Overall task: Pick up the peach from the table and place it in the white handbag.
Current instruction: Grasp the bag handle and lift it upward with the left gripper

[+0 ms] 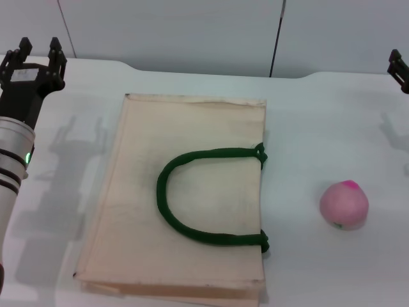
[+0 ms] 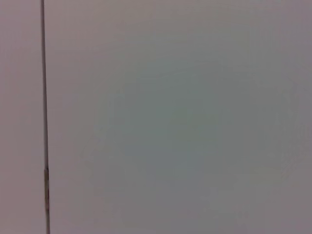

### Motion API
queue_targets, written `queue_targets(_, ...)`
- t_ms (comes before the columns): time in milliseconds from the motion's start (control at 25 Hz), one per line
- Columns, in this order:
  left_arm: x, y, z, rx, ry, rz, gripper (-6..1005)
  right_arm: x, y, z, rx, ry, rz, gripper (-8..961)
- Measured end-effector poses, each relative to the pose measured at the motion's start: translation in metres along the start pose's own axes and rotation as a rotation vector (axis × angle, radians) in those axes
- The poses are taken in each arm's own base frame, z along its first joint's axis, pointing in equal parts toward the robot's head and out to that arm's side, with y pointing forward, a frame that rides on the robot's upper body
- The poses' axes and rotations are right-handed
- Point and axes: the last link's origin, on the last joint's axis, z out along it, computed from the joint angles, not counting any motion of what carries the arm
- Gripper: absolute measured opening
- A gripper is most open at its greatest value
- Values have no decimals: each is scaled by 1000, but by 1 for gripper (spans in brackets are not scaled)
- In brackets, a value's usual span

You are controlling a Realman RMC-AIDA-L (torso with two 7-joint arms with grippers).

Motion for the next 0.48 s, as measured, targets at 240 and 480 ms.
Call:
queue_targets(240,-1,5,-1,-47,-10,-94,525,1,-5,-7,-12,-17,62,792)
queue_targets(480,1,10,1,-169,-34,-189,525,-7,-13,-15,-63,-60,133,792)
